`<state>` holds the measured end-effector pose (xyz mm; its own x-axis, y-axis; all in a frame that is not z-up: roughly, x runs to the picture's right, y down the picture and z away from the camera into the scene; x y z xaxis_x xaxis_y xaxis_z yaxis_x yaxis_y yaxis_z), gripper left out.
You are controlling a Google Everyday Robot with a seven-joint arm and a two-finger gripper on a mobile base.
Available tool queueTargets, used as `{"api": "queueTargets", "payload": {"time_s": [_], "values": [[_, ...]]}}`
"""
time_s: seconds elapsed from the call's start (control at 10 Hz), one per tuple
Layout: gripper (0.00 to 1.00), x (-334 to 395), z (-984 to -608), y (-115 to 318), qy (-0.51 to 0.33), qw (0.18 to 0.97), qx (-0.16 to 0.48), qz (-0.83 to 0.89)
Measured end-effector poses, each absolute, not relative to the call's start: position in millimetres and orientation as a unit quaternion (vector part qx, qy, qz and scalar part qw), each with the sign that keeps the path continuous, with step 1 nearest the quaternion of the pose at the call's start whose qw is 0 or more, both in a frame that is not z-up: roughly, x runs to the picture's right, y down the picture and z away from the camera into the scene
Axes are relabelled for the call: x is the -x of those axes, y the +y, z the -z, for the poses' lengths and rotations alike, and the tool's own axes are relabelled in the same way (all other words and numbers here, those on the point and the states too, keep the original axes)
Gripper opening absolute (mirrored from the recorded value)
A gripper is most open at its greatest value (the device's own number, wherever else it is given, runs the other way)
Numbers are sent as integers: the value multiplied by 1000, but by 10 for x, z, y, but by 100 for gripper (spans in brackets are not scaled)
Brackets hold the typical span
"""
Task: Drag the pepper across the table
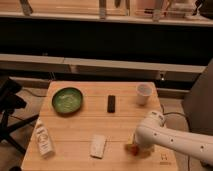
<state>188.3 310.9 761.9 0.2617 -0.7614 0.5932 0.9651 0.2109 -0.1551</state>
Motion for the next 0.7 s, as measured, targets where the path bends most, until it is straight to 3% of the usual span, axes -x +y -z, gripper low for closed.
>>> {"api": "queueTargets", "payload": {"time_s": [0.7], "values": [[80,-1907,-7639,3175,-203,741,254,587]]}}
